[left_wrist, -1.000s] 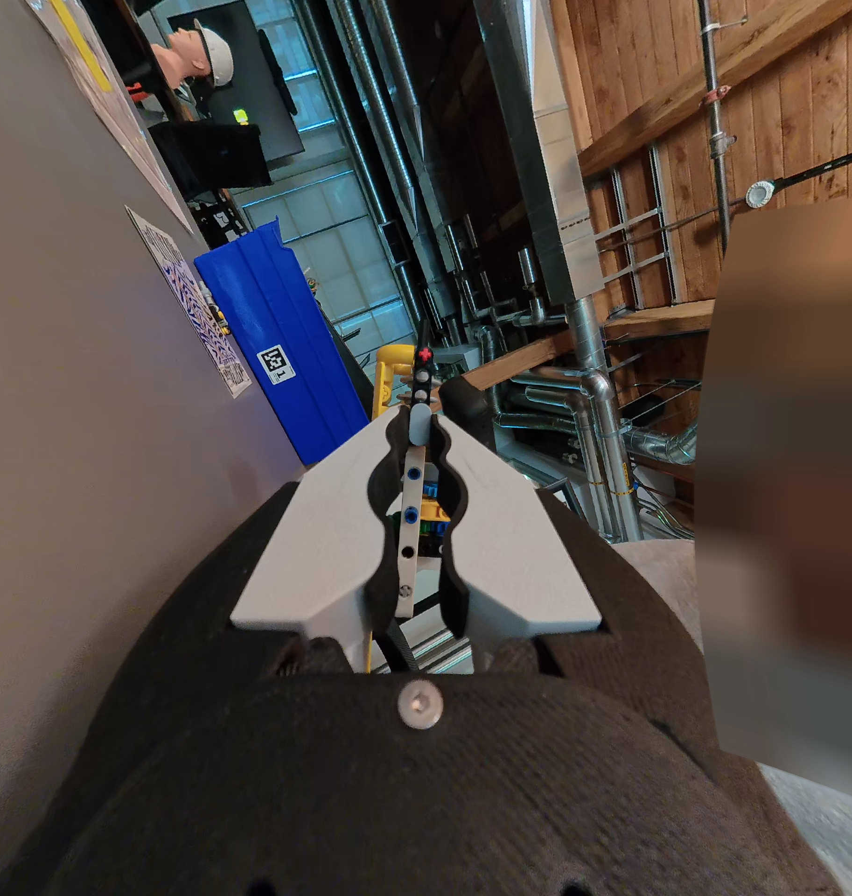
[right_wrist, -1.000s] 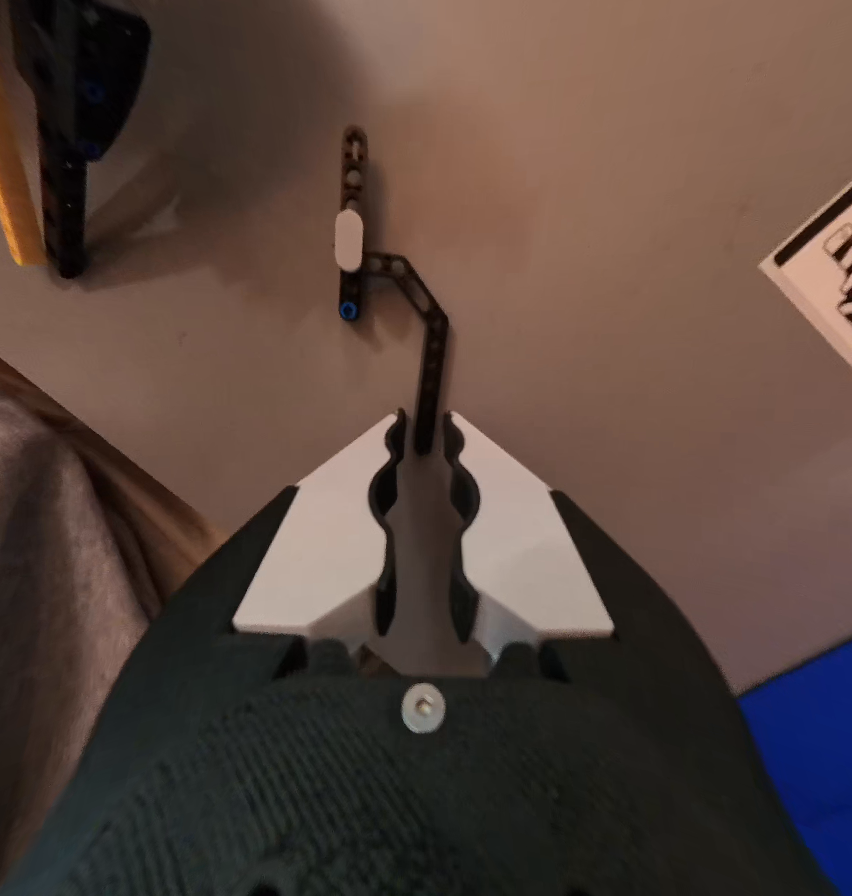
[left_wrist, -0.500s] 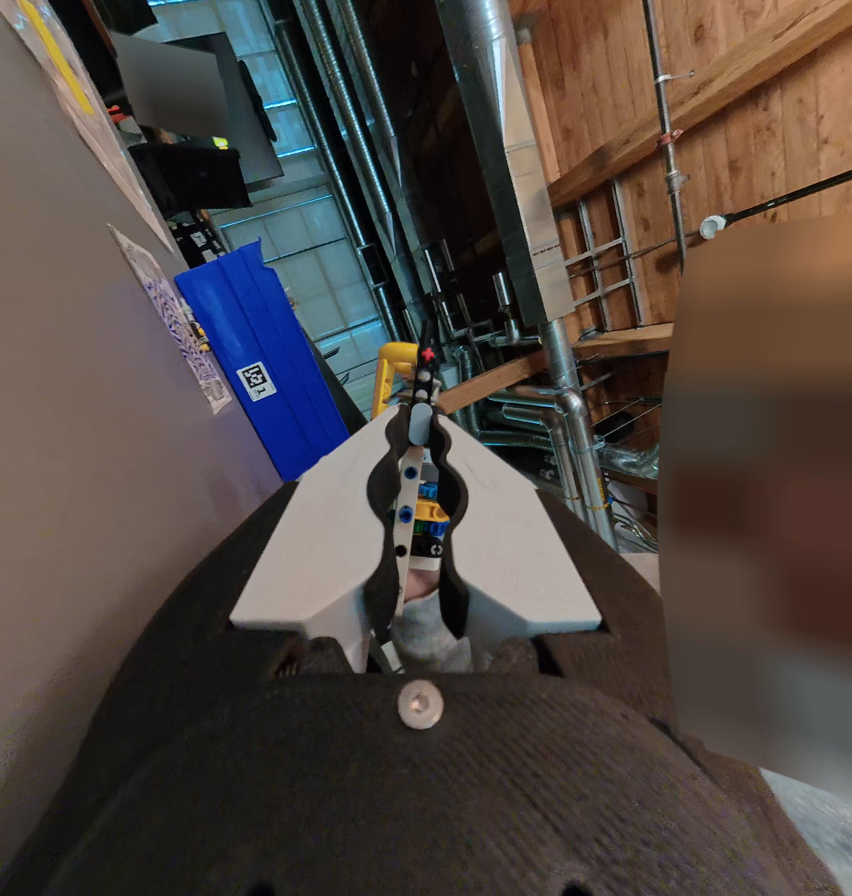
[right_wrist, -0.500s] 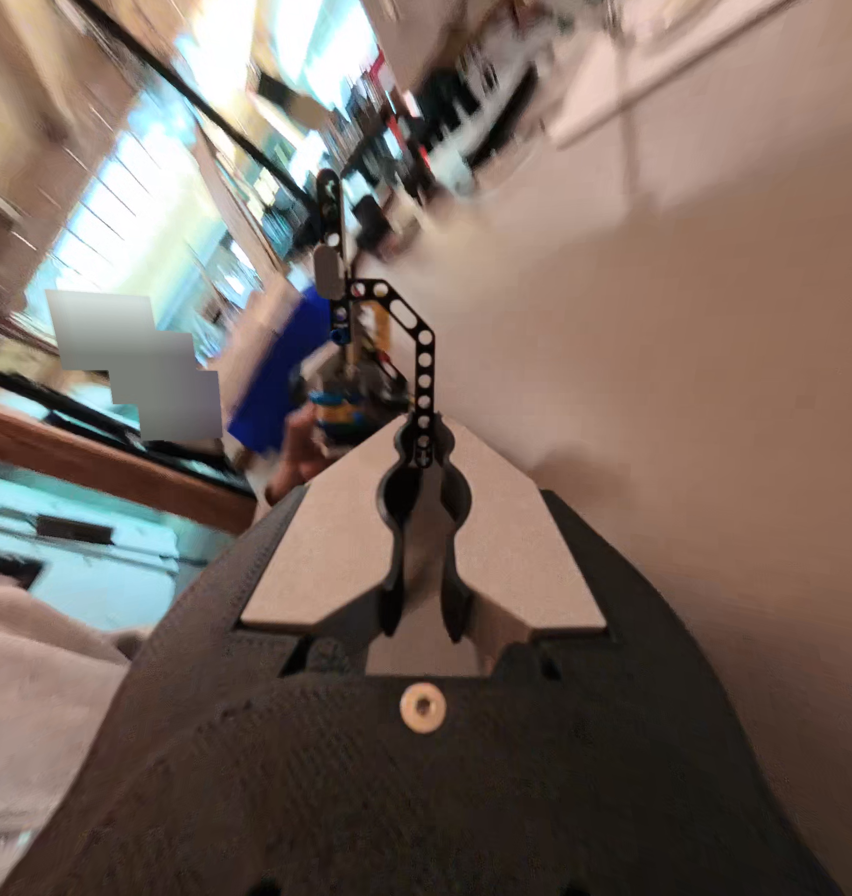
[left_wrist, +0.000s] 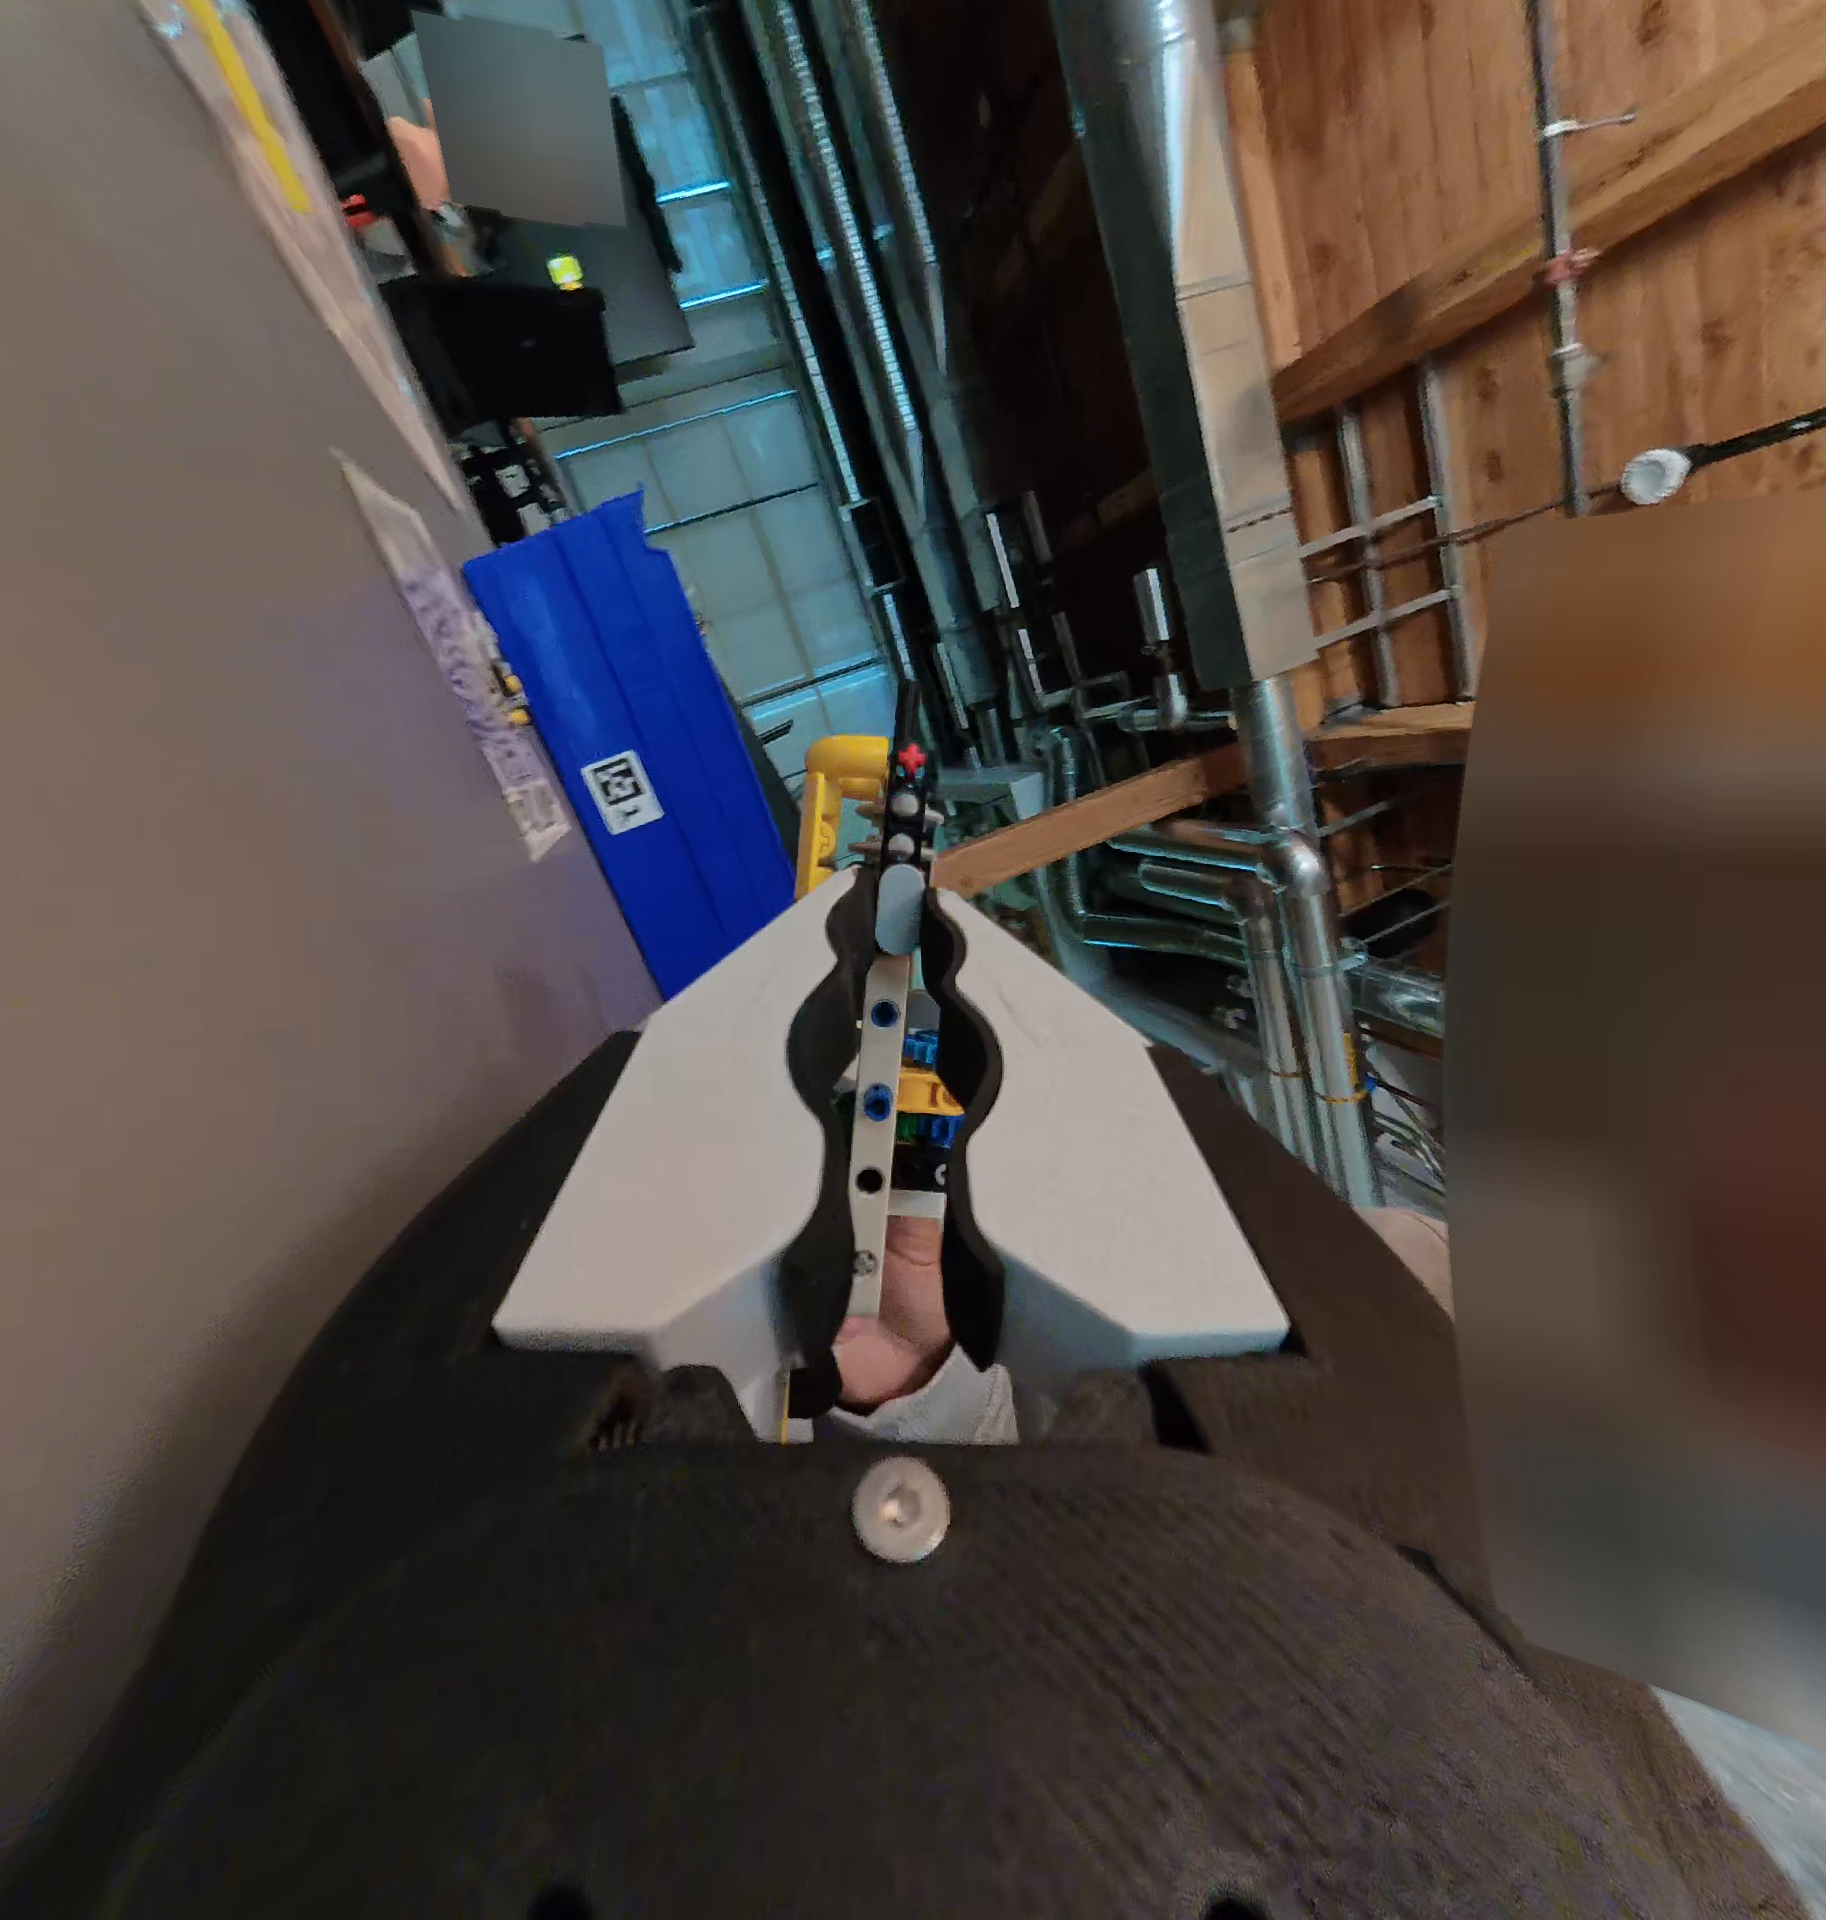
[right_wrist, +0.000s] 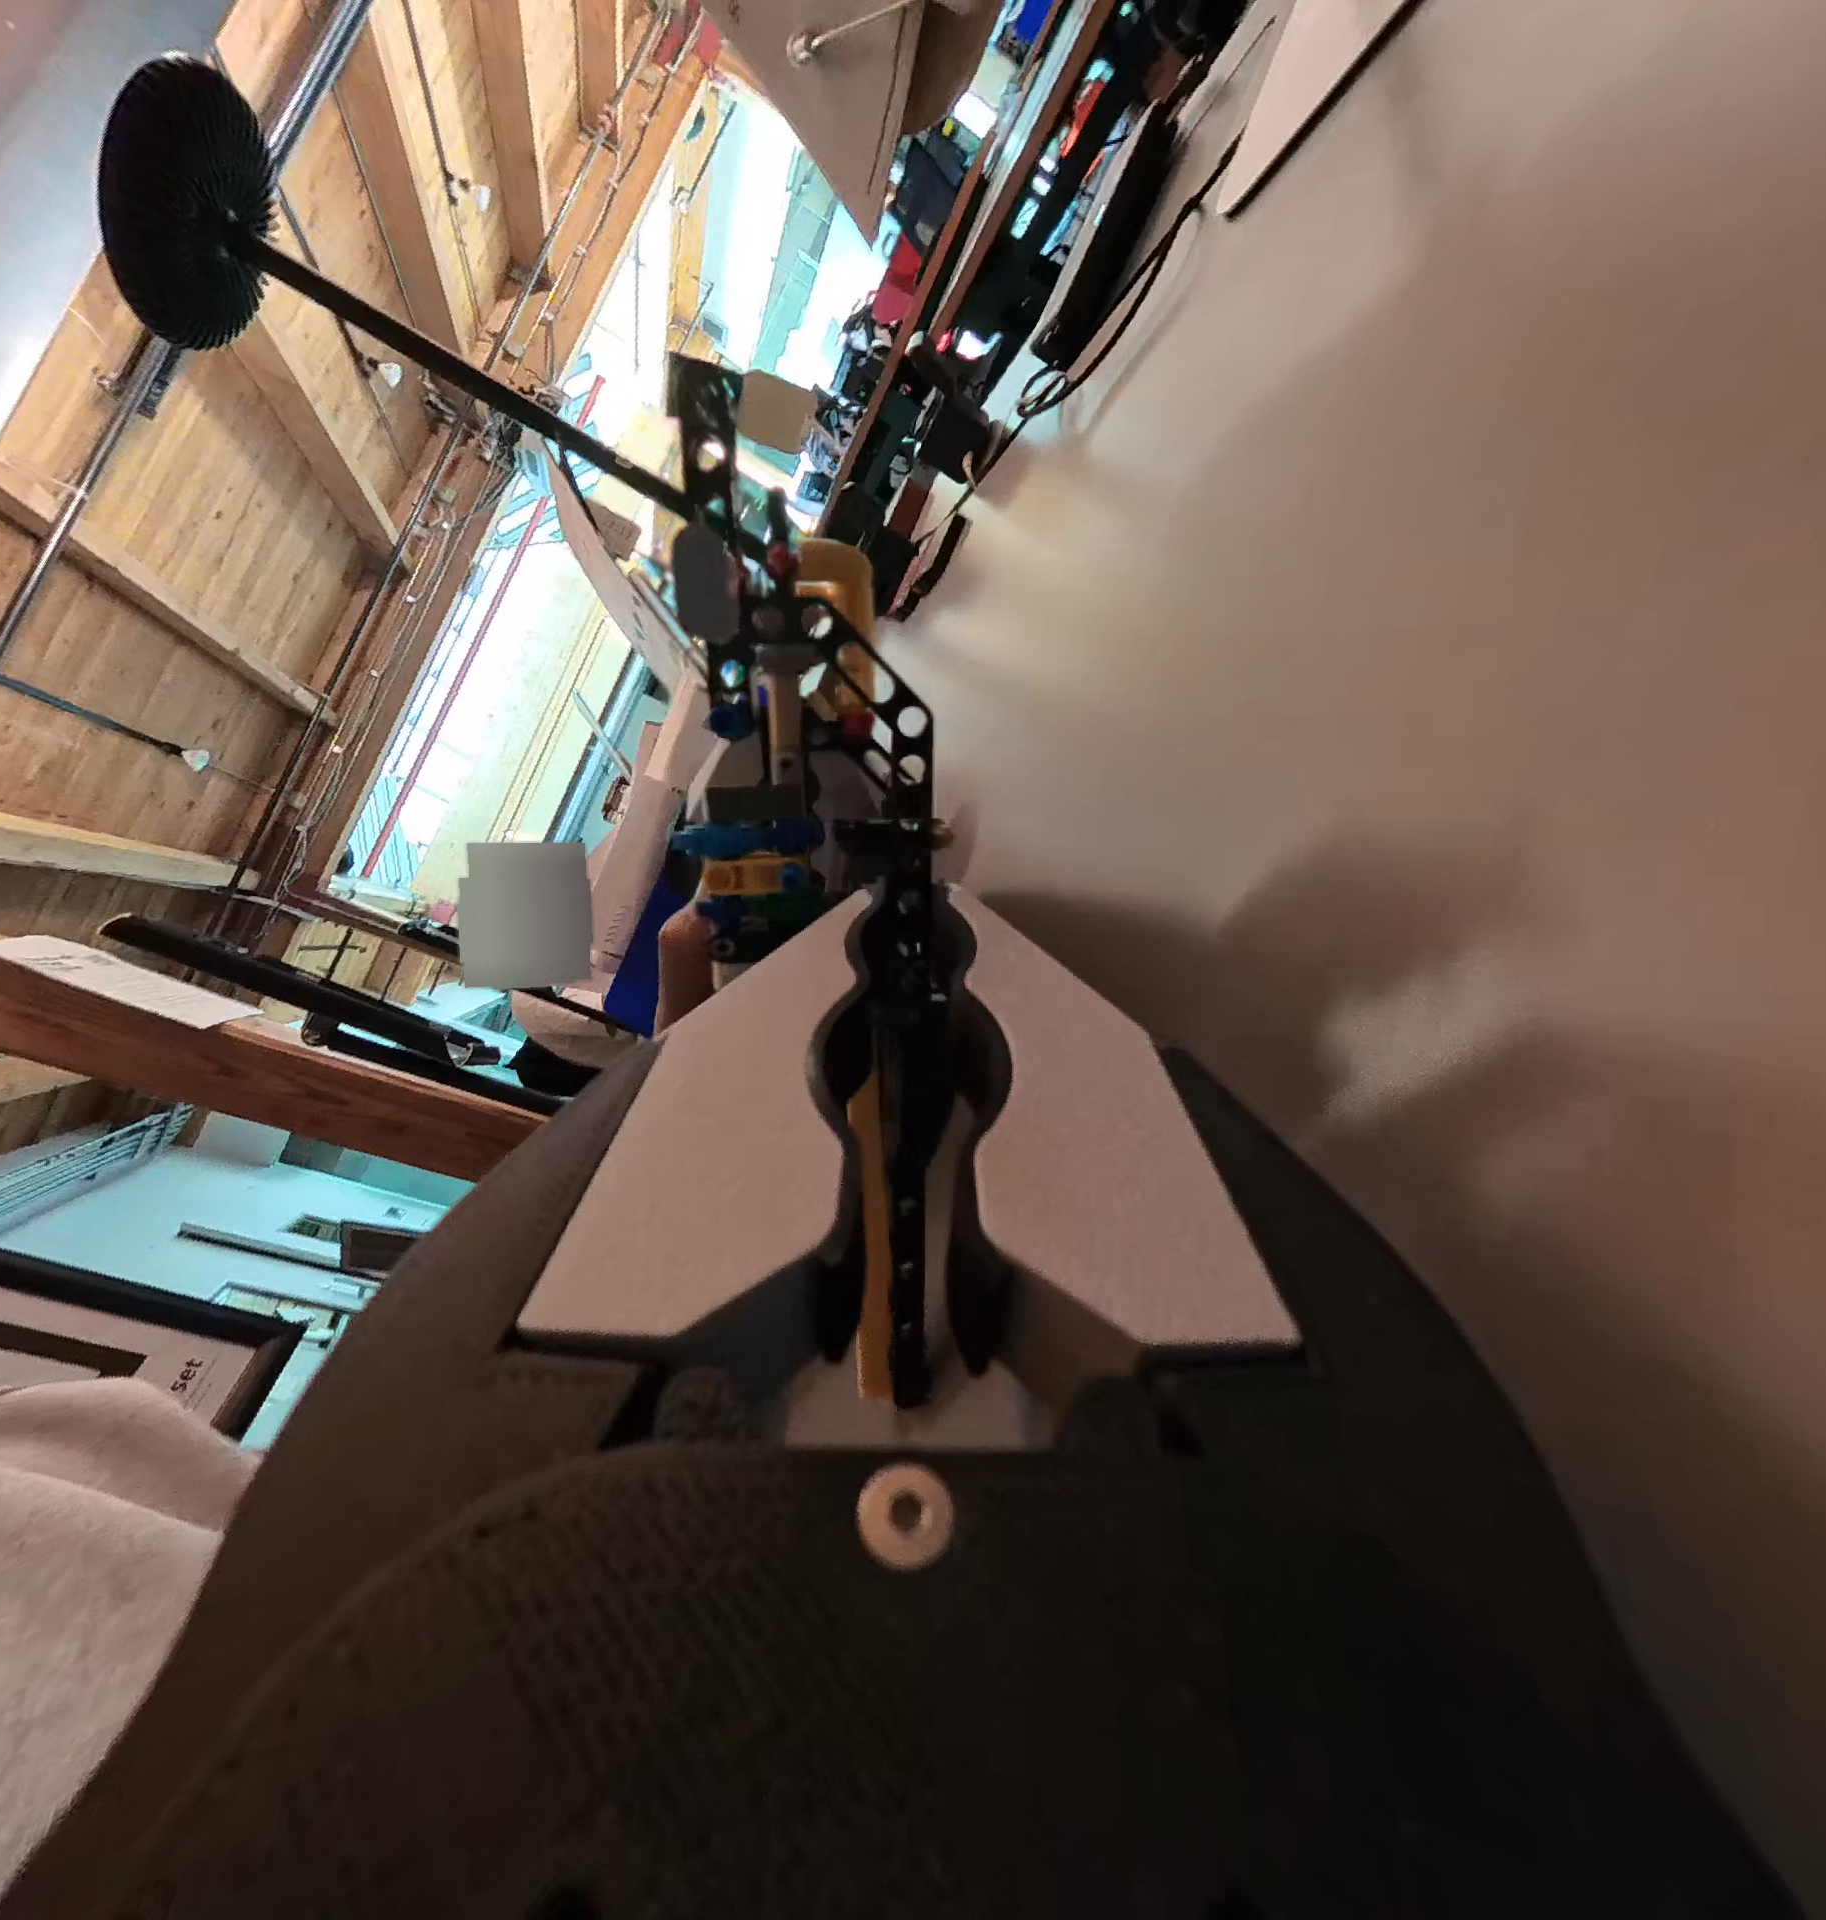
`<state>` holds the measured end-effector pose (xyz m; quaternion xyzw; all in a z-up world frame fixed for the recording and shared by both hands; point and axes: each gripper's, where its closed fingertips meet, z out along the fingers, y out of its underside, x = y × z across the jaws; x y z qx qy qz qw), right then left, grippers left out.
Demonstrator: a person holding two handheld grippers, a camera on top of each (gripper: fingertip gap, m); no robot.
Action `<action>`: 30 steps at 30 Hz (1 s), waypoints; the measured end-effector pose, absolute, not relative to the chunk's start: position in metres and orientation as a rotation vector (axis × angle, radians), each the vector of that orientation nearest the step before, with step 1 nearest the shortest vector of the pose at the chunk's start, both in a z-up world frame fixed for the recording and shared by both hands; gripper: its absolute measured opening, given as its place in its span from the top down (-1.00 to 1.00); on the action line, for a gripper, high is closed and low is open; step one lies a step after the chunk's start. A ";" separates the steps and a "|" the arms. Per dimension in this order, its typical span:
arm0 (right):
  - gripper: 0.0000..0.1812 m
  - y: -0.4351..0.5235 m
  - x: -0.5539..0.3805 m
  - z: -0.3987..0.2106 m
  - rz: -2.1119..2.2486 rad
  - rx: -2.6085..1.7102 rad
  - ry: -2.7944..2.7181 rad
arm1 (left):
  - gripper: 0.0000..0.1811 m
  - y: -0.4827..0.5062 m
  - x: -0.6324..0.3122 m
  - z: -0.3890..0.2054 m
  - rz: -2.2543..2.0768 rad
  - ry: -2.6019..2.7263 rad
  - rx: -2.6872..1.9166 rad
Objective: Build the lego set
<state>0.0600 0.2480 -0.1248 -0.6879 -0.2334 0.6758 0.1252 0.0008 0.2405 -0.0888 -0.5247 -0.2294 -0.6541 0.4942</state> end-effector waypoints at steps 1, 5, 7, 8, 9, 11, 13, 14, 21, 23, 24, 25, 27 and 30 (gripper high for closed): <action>0.94 0.251 0.061 -0.126 1.957 -2.013 -0.660 | 0.94 0.243 0.000 -0.093 -1.579 -0.569 -1.305; 0.95 0.259 0.069 -0.132 1.933 -2.058 -0.598 | 0.88 0.253 -0.001 -0.114 -1.475 -0.615 -1.490; 0.94 0.257 0.072 -0.131 1.952 -2.054 -0.591 | 0.84 0.257 -0.002 -0.125 -1.399 -0.629 -1.594; 0.94 0.257 0.073 -0.130 1.953 -2.051 -0.591 | 0.81 0.258 -0.003 -0.131 -1.367 -0.634 -1.636; 0.95 0.257 0.074 -0.129 1.950 -2.043 -0.599 | 0.80 0.258 -0.004 -0.133 -1.345 -0.634 -1.657; 0.95 0.257 0.077 -0.128 1.947 -2.030 -0.618 | 0.75 0.256 -0.006 -0.134 -1.339 -0.640 -1.671; 0.95 0.260 0.080 -0.127 1.953 -2.016 -0.626 | 0.69 0.253 -0.008 -0.136 -1.333 -0.647 -1.691; 0.95 0.261 0.081 -0.126 1.968 -2.012 -0.615 | 0.67 0.251 -0.009 -0.137 -1.335 -0.660 -1.694; 0.95 0.267 0.092 -0.131 1.993 -2.061 -0.604 | 0.42 0.225 -0.016 -0.114 -1.237 -0.662 -1.670; 0.95 0.266 0.090 -0.132 1.997 -2.083 -0.630 | 0.39 0.219 -0.016 -0.110 -1.211 -0.657 -1.675; 0.95 0.264 0.089 -0.132 1.998 -2.087 -0.644 | 0.38 0.217 -0.015 -0.111 -1.203 -0.655 -1.684; 0.95 0.261 0.088 -0.133 1.993 -2.099 -0.671 | 0.38 0.216 -0.014 -0.112 -1.199 -0.656 -1.694; 0.95 0.256 0.084 -0.136 1.966 -2.125 -0.722 | 0.39 0.215 -0.014 -0.119 -1.200 -0.672 -1.725; 0.94 0.248 0.077 -0.142 1.911 -2.168 -0.809 | 0.35 0.214 -0.012 -0.133 -1.213 -0.674 -1.808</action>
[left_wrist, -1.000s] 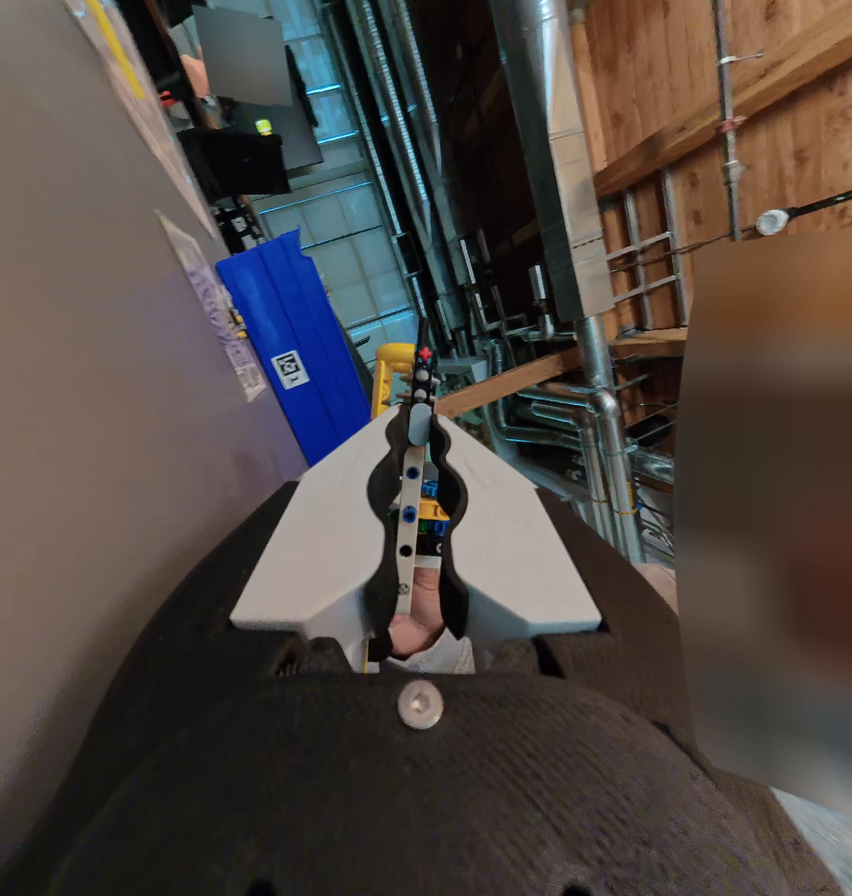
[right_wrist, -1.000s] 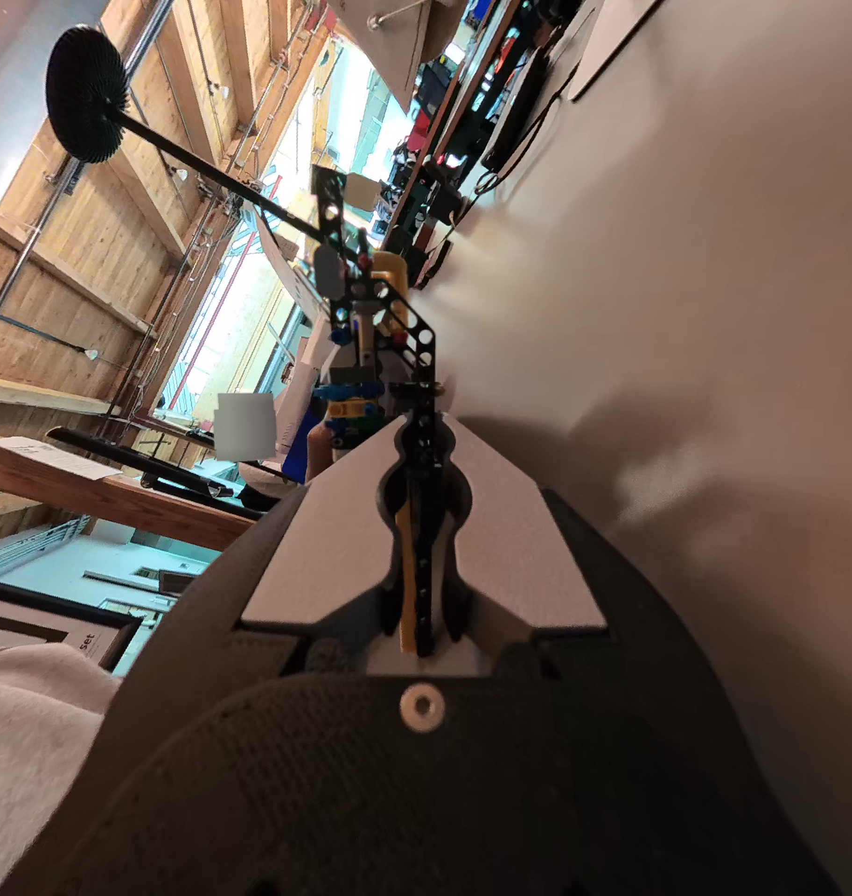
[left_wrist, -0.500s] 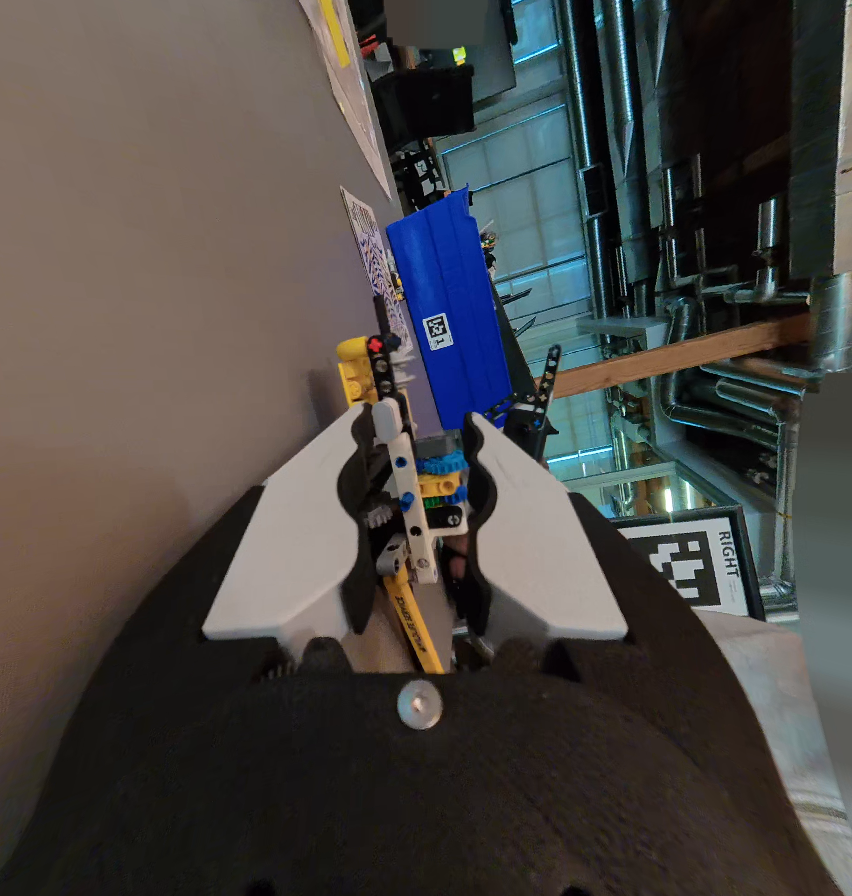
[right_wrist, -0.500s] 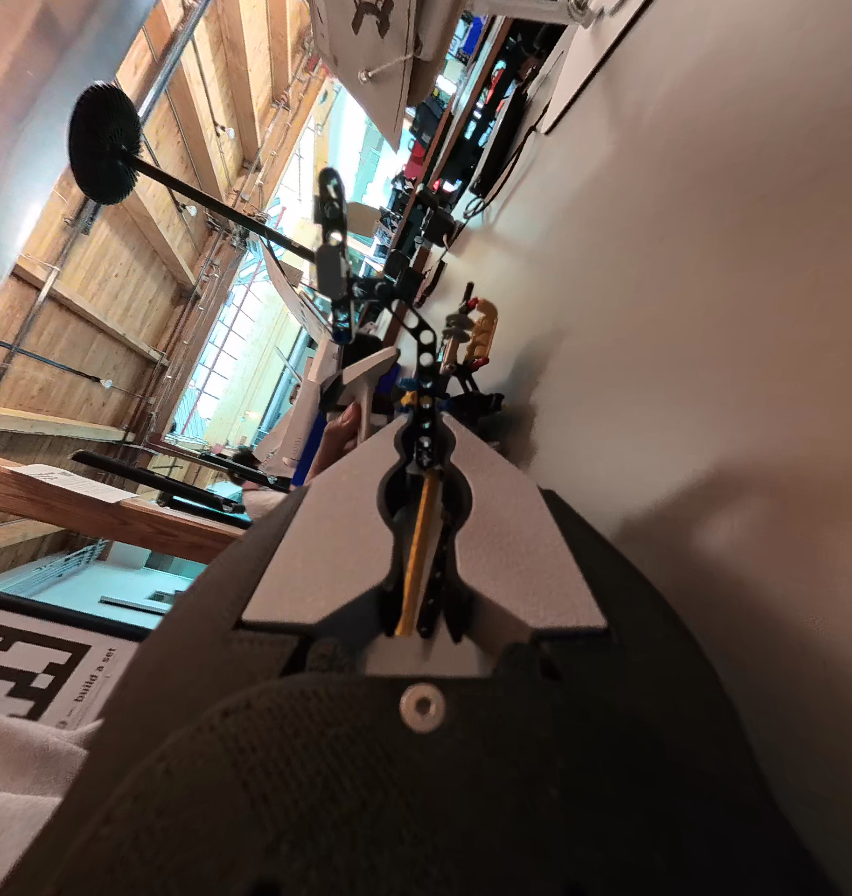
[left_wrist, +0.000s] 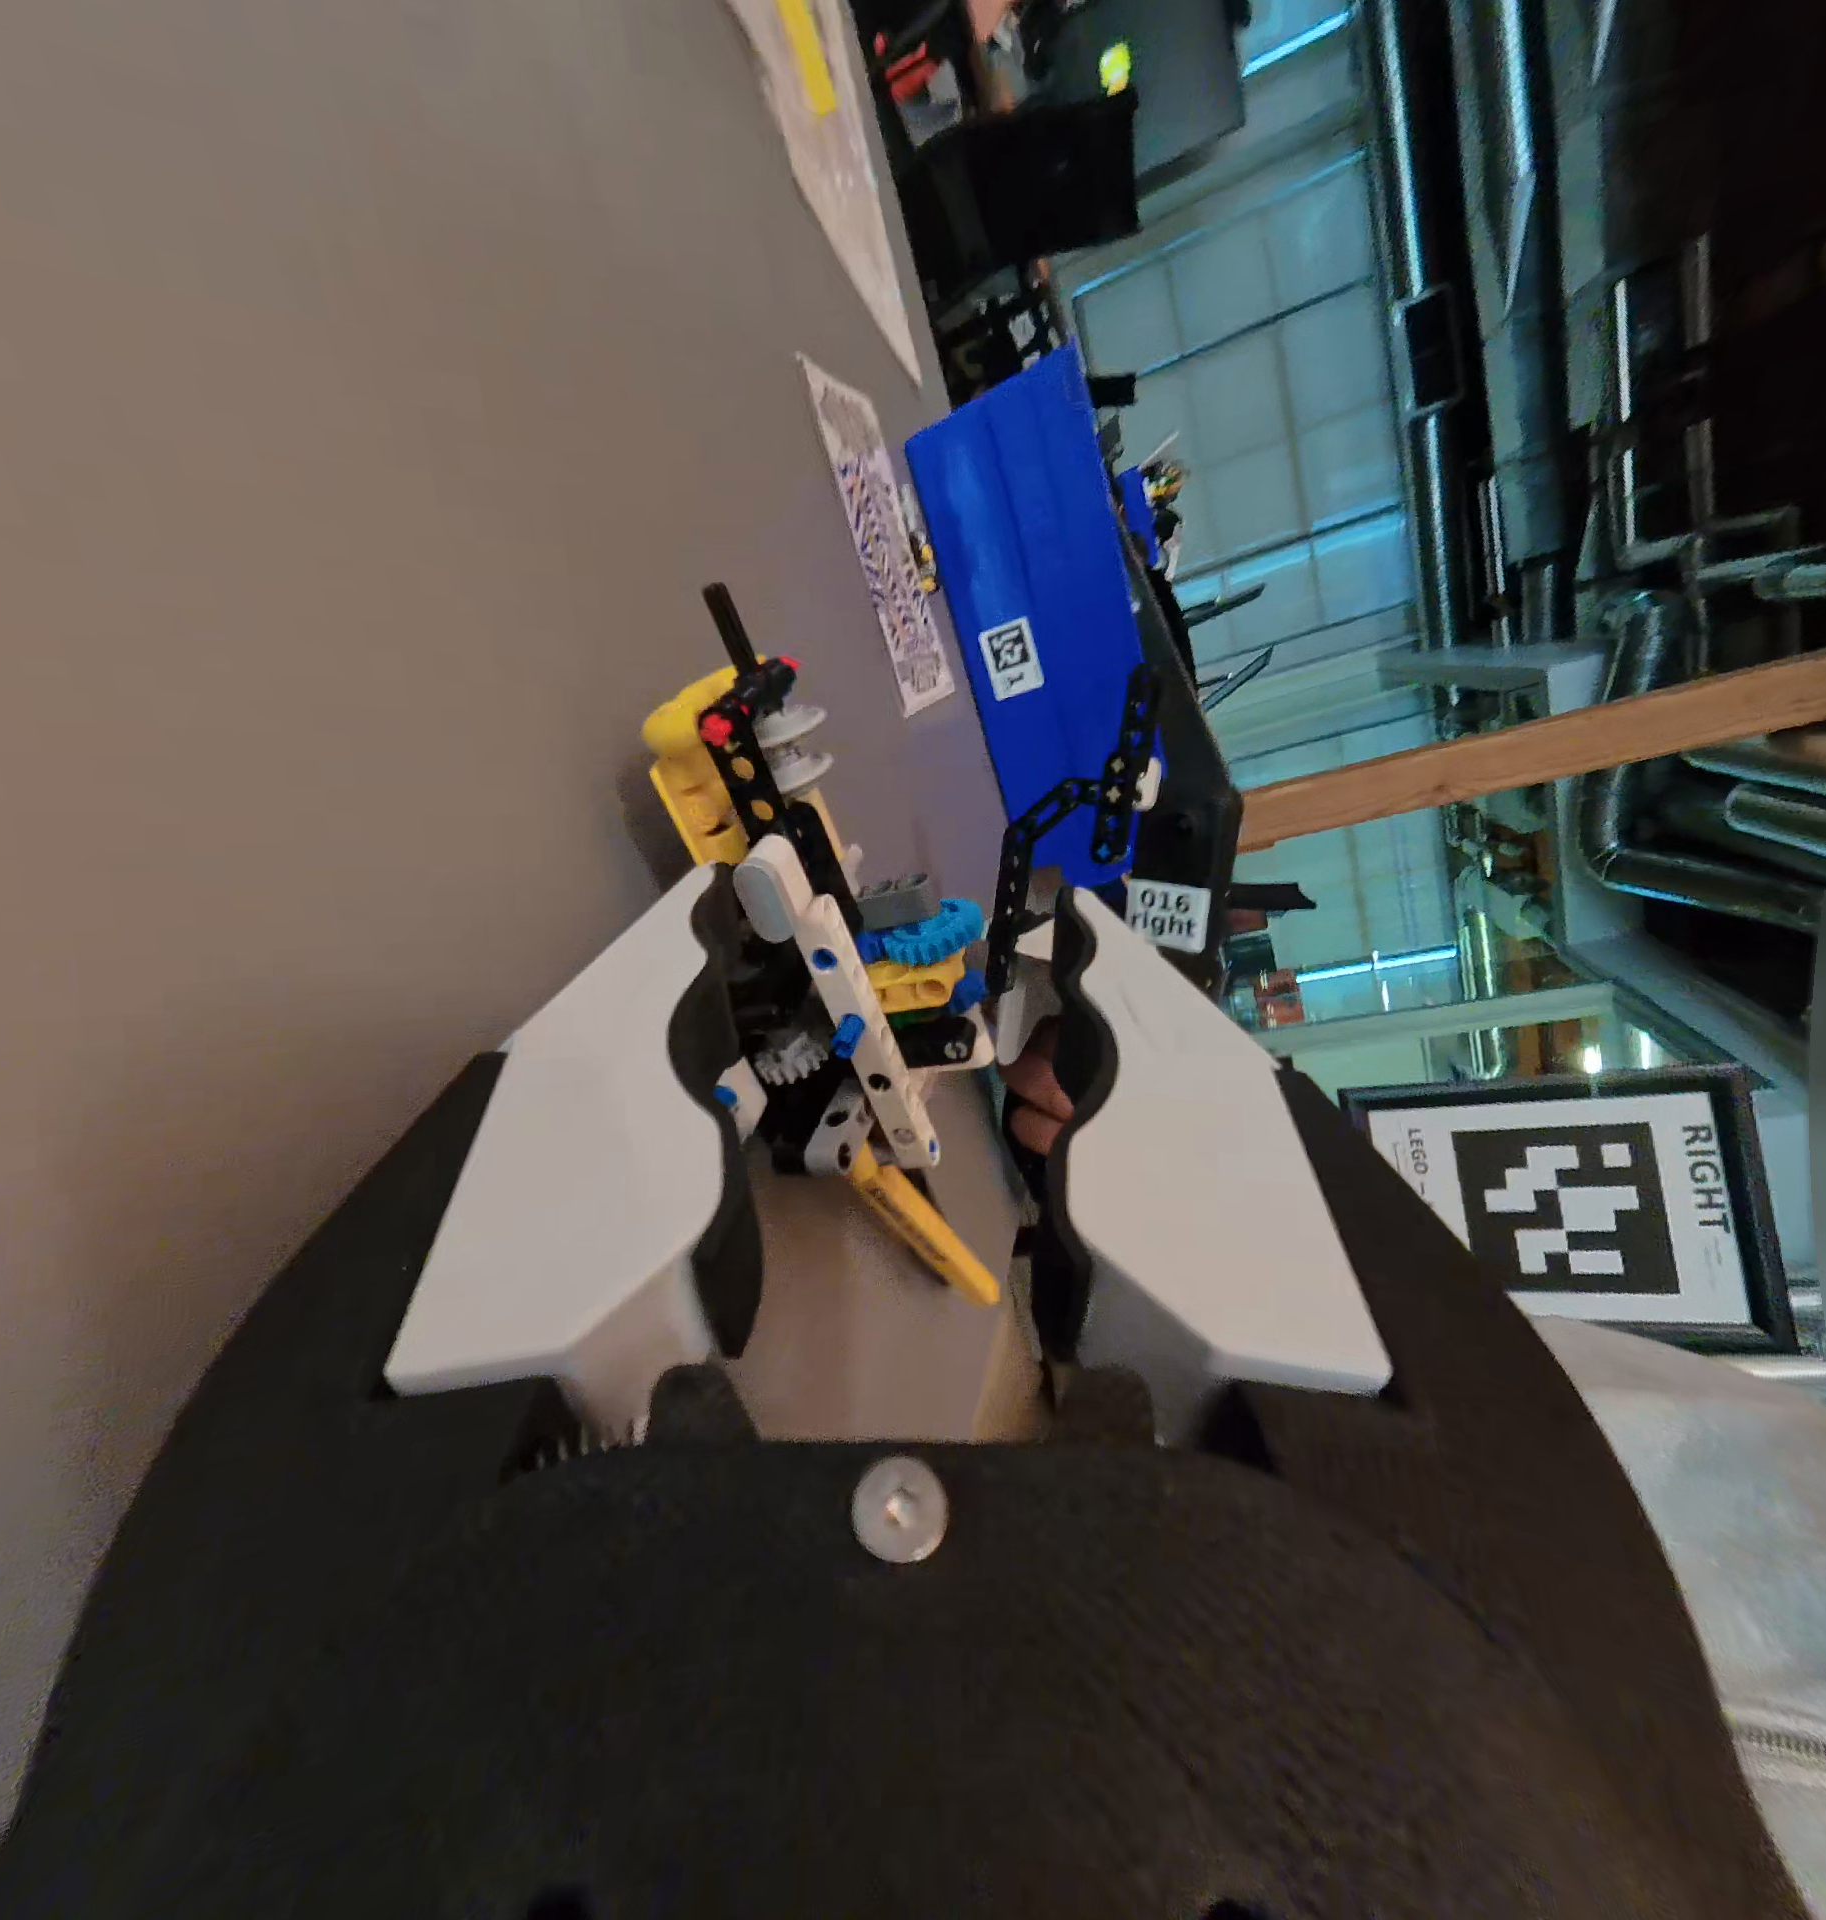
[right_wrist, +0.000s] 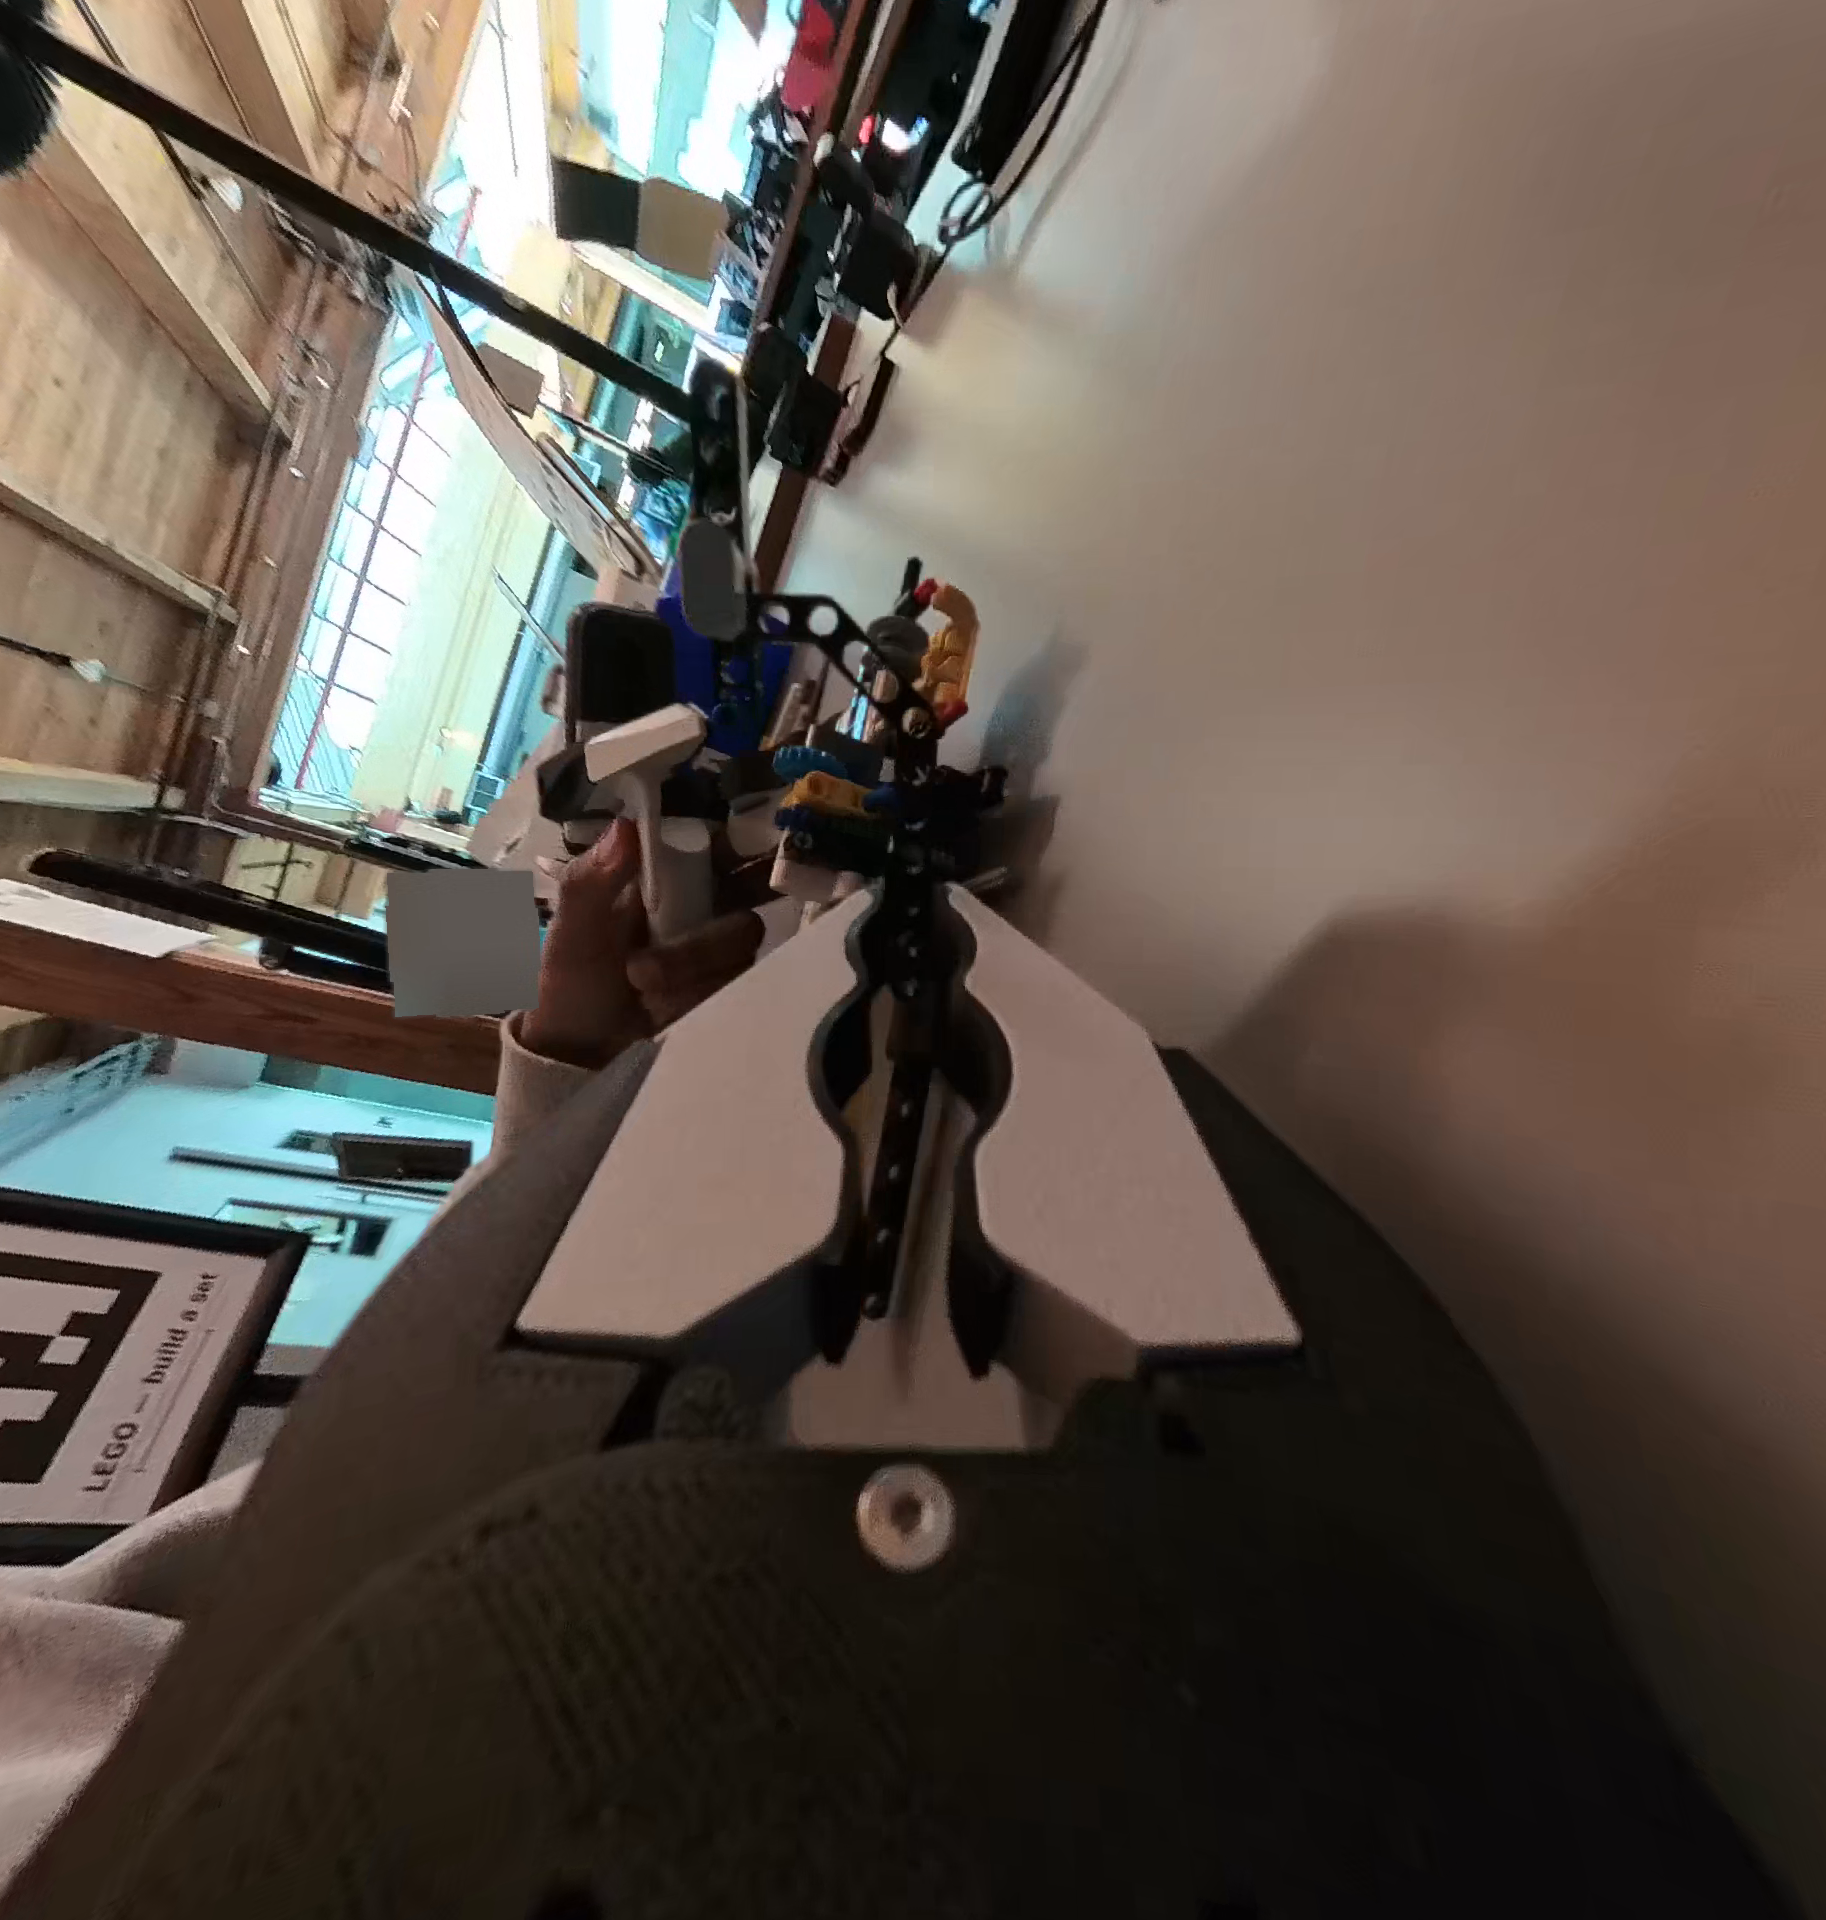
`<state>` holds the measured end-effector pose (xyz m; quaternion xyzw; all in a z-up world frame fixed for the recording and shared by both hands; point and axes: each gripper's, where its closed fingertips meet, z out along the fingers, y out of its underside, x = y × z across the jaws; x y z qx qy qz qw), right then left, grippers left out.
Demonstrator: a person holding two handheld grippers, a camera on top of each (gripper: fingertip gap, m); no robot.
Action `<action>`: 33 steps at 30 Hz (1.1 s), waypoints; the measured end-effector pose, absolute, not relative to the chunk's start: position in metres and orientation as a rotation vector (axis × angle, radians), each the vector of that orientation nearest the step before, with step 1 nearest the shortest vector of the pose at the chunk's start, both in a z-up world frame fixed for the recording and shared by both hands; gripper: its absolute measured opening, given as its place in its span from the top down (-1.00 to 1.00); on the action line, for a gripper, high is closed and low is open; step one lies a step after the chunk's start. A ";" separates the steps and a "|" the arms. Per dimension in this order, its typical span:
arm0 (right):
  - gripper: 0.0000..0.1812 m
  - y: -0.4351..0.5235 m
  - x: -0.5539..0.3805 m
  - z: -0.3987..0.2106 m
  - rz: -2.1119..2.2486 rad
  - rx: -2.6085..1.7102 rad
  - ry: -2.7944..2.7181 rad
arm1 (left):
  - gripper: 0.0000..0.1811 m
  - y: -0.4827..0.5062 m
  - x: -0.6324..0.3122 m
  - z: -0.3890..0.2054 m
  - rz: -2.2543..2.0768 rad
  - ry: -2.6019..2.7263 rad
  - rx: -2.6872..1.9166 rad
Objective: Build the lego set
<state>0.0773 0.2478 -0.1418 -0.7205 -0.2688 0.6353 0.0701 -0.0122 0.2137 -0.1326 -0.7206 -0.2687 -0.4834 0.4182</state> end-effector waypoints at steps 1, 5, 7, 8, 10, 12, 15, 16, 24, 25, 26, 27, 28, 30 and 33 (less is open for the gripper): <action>0.94 0.247 0.075 -0.143 1.891 -2.172 -0.825 | 0.34 0.213 -0.012 -0.134 -1.216 -0.670 -1.823; 0.94 0.245 0.066 -0.154 1.791 -2.216 -0.913 | 0.33 0.206 -0.018 -0.128 -1.223 -0.658 -1.807; 0.94 0.246 0.061 -0.161 1.749 -2.245 -0.948 | 0.32 0.203 -0.018 -0.126 -1.237 -0.646 -1.818; 0.94 0.248 0.058 -0.162 1.740 -2.254 -0.958 | 0.30 0.202 -0.018 -0.126 -1.240 -0.640 -1.827; 0.94 0.251 0.052 -0.164 1.731 -2.274 -0.972 | 0.26 0.201 -0.018 -0.126 -1.239 -0.632 -1.847; 0.94 0.253 0.046 -0.165 1.717 -2.287 -1.007 | 0.25 0.201 -0.021 -0.125 -1.230 -0.620 -1.849; 0.94 0.251 0.036 -0.169 1.692 -2.299 -1.075 | 0.26 0.208 -0.022 -0.123 -1.255 -0.583 -1.854; 0.94 0.251 0.034 -0.170 1.684 -2.298 -1.087 | 0.25 0.210 -0.020 -0.123 -1.267 -0.565 -1.874; 0.94 0.245 0.041 -0.174 1.717 -2.324 -1.052 | 0.26 0.196 -0.027 -0.114 -1.133 -0.539 -1.950; 0.94 0.246 0.041 -0.173 1.719 -2.328 -1.045 | 0.26 0.192 -0.021 -0.120 -1.110 -0.532 -1.974; 0.94 0.248 0.042 -0.176 1.686 -2.339 -1.055 | 0.26 0.188 -0.013 -0.125 -1.093 -0.523 -1.991; 0.94 0.251 0.043 -0.179 1.635 -2.345 -1.081 | 0.26 0.185 -0.005 -0.129 -1.071 -0.513 -2.004; 0.94 0.252 0.043 -0.180 1.613 -2.346 -1.104 | 0.26 0.182 0.003 -0.134 -1.034 -0.499 -2.021; 0.94 0.253 0.044 -0.181 1.598 -2.360 -1.124 | 0.25 0.177 0.016 -0.146 -0.930 -0.470 -2.070; 0.94 0.252 0.045 -0.182 1.610 -2.368 -1.145 | 0.24 0.177 0.023 -0.161 -0.756 -0.448 -2.124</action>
